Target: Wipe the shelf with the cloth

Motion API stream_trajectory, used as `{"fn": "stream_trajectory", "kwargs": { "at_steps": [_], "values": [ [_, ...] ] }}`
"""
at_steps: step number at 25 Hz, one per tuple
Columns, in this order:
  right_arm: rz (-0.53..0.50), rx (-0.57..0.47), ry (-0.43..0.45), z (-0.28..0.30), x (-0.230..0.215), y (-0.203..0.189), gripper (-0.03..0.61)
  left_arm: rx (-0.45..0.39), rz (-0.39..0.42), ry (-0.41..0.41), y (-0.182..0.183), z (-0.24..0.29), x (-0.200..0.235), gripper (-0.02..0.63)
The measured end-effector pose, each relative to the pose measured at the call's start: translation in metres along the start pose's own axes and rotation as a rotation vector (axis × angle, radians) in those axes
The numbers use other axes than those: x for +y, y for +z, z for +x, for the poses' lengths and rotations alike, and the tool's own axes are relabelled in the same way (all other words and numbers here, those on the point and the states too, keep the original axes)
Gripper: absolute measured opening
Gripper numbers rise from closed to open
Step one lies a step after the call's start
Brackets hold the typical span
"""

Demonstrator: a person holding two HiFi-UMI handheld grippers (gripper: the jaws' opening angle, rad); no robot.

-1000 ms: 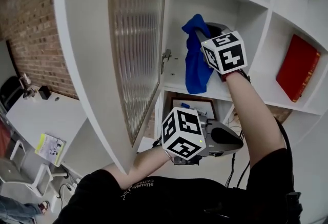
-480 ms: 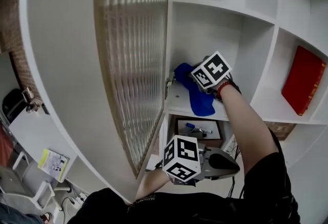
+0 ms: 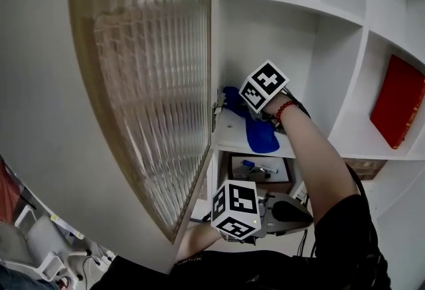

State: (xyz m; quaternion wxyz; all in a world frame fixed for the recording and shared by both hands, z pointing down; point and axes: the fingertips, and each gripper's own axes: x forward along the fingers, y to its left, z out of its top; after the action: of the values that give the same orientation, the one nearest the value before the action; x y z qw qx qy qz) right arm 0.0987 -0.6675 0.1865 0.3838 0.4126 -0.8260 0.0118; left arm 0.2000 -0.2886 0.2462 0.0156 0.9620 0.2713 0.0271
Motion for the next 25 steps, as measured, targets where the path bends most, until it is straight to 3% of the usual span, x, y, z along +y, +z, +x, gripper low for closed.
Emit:
{"fn": "stream_trajectory", "kwargs": {
  "at_steps": [2,13,25],
  "values": [
    [0.051,0.023,-0.019,0.001,-0.006,-0.003,0.057,0.002,0.002,-0.001,-0.002,0.001,0.001,0.000],
    [0.130,0.112,-0.247,-0.016,-0.050,-0.038,0.055,-0.029,0.008,0.023,0.006,-0.005,-0.005,0.000],
    [0.247,0.251,-0.412,-0.044,-0.078,-0.079,0.049,-0.047,0.005,0.035,0.010,-0.003,-0.015,0.000]
  ]
}}
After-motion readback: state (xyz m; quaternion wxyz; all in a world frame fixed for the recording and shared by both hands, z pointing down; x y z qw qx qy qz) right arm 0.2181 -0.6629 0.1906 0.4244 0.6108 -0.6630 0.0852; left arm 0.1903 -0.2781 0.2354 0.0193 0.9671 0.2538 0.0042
